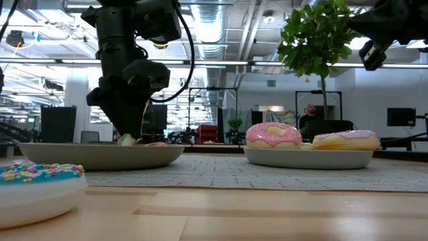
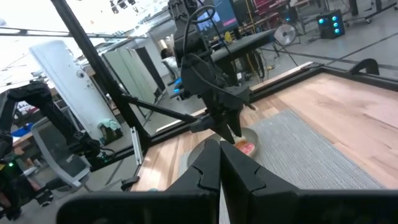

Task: Pick & Place donuts
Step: Adjust the small green donut on the brown plate

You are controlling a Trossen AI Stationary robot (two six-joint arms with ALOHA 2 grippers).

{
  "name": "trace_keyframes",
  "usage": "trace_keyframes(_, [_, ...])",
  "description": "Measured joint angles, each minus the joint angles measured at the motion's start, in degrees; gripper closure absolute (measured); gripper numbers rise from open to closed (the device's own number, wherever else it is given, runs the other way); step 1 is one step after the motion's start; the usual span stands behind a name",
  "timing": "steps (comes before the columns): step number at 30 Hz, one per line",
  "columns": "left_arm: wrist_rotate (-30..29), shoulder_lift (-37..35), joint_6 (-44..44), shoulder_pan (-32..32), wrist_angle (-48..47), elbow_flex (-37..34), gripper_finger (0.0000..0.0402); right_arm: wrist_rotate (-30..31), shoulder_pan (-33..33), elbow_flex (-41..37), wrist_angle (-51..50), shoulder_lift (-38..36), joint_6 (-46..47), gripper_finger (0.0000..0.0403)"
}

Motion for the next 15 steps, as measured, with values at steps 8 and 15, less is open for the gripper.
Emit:
trace_keyframes(8, [-1.1,0.0,0.4,0.0,0.2,0.7,0.0267,0.0,0.0,0.0,0.0,0.0,0.0,0.0403])
trace_keyframes(15, [-4.4,0.0,2.2,0.0,-1.1,3.0,0.0267,0.0,0.0,0.0,0.0,0.0,0.0,0.0403])
